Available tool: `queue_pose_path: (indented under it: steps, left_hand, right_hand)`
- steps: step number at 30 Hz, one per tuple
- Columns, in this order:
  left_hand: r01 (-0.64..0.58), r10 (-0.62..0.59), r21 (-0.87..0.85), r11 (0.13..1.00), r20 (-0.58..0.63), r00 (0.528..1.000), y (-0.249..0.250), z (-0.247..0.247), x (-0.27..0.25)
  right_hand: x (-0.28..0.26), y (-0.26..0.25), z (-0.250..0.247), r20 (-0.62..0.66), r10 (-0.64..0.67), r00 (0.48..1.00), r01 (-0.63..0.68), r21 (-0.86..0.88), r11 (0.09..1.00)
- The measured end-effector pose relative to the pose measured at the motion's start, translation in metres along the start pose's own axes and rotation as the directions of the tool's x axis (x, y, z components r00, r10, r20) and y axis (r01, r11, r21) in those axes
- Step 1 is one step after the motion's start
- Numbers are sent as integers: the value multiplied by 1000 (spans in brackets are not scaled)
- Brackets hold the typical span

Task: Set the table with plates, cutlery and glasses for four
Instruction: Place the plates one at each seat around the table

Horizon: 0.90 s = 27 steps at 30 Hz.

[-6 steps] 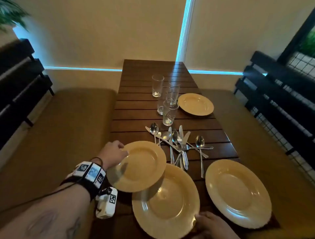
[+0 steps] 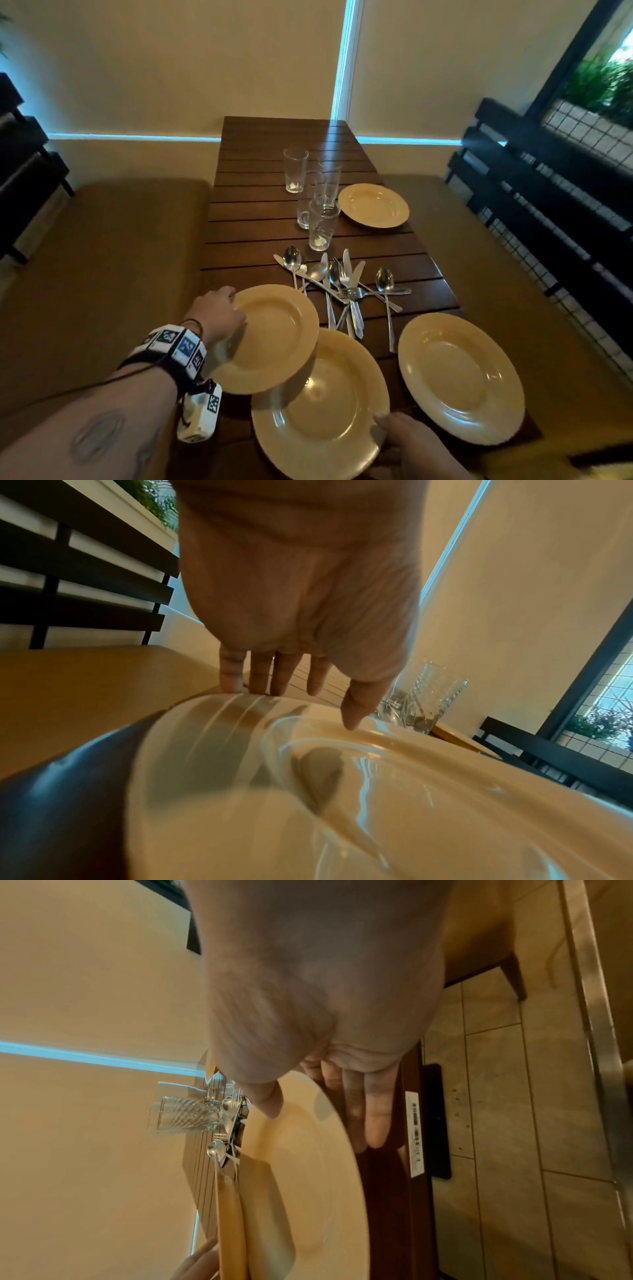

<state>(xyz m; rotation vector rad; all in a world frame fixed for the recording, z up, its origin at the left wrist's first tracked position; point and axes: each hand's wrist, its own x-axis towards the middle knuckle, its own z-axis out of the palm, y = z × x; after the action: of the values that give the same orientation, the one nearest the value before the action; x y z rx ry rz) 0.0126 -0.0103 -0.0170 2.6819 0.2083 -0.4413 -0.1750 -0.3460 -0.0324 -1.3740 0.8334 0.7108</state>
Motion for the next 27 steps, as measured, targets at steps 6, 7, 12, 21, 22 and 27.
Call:
queue_pose_path:
  steps: [6, 7, 12, 21, 22, 27]
  left_hand:
    - [17, -16, -43, 999, 12, 1000, 5, 9, -18]
    - [17, -15, -63, 998, 28, 999, 7, 11, -24]
    - [-7, 11, -153, 988, 25, 1000, 23, 16, -63]
    - [-82, 92, -432, 898, 2, 996, 45, 35, -137]
    - [-84, 96, -456, 886, 2, 995, 49, 39, -145]
    - [-82, 84, -541, 837, -22, 996, 77, 60, -174]
  right_hand:
    - [3, -10, 16, -119, -61, 991, 66, 38, 997]
    - [7, -7, 14, -116, -123, 986, 127, 30, 991]
    - [-11, -10, 16, -75, -254, 964, 254, -21, 967]
    - [-44, -22, 8, 112, -406, 907, 412, -37, 911]
    - [-47, -22, 3, 115, -420, 900, 425, -16, 905]
    - [-59, -32, -40, 75, -370, 926, 374, -55, 926]
